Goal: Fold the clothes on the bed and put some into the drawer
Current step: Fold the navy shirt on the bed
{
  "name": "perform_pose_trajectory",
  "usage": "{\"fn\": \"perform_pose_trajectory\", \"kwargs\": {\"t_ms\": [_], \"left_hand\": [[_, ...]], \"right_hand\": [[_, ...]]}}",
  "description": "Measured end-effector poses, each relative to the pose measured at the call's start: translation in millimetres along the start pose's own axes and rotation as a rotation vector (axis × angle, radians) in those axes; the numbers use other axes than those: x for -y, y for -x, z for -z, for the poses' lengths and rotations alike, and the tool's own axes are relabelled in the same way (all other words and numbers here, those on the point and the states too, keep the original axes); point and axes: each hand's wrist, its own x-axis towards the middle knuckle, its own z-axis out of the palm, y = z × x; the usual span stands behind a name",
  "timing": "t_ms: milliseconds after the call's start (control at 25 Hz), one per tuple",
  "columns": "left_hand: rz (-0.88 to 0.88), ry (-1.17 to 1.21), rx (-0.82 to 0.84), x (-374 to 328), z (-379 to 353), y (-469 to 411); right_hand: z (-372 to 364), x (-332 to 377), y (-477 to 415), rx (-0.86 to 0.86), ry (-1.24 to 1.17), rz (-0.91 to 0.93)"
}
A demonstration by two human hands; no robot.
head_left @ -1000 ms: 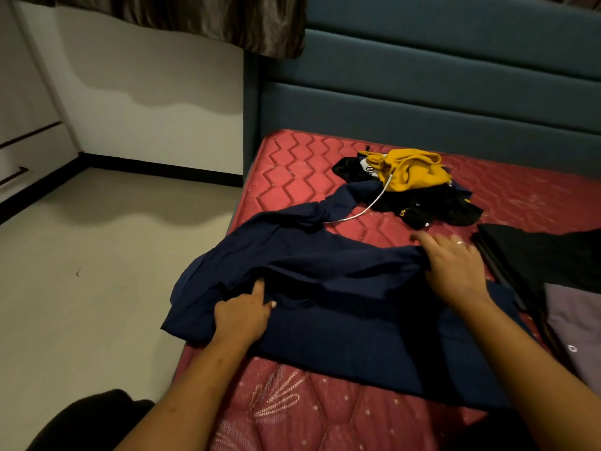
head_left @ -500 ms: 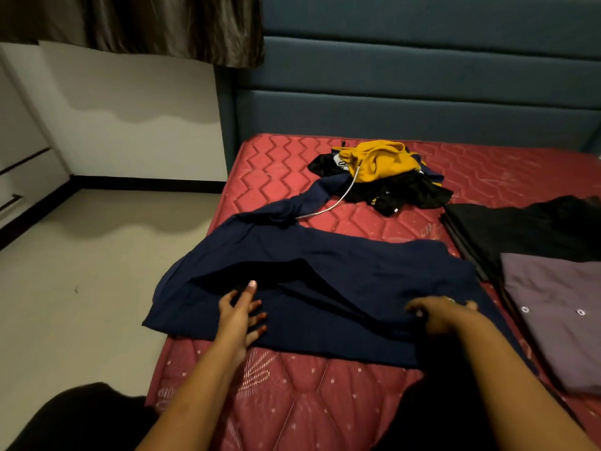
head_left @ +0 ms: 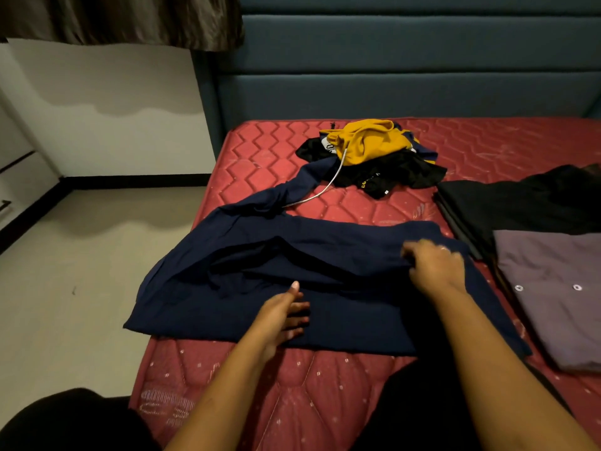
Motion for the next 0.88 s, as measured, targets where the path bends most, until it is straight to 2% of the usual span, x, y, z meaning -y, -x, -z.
{"fn": "perform_pose_trajectory", "kwargs": {"t_ms": [80,120,160,200,280,320,360,440,520,600,720,800,880], "left_hand": [[0.036,0.046,0.11,-1,-19,-3],[0.042,0.065,0.152,-1,-27,-6],[0.055,0.082,0.185,0,-36,-8],[0.073,0.094,0.206,2,-44,-9],[0.114,0.083,0.239,7,-57,-8],[0.129,0.061,0.248,9,-61,-8],[0.145,0.035,0.245,10,-66,-8],[0.173,0.013,0.214,8,-72,-10],[0.196,0.022,0.164,4,-78,-10],[0.198,0.06,0.1,4,-85,-9],[0.177,0.113,0.034,4,-94,-4],[0.164,0.143,-0.012,0,-101,-2],[0.148,0.131,-0.067,0,-104,-4]], "right_hand": [[7,-6,-3,-0.288,-0.076,-0.008],[9,-14,-3,-0.296,-0.052,-0.017],[4,-28,-5,-0.184,0.005,-0.039],[-1,-43,-8,0.046,0.044,-0.06],[-27,-75,-17,0.622,0.06,-0.124],[-56,-100,-34,0.755,0.071,-0.102],[-88,-124,-54,0.799,0.002,-0.089],[-111,-141,-63,0.709,-0.182,-0.004],[-68,-106,-30,0.621,-0.291,-0.004],[-35,-93,-18,0.794,-0.314,-0.023],[-2,-85,-8,0.972,-0.139,0.102],[-5,-92,-3,0.977,-0.161,0.037],[-14,-93,-2,0.879,-0.234,-0.116]]}}
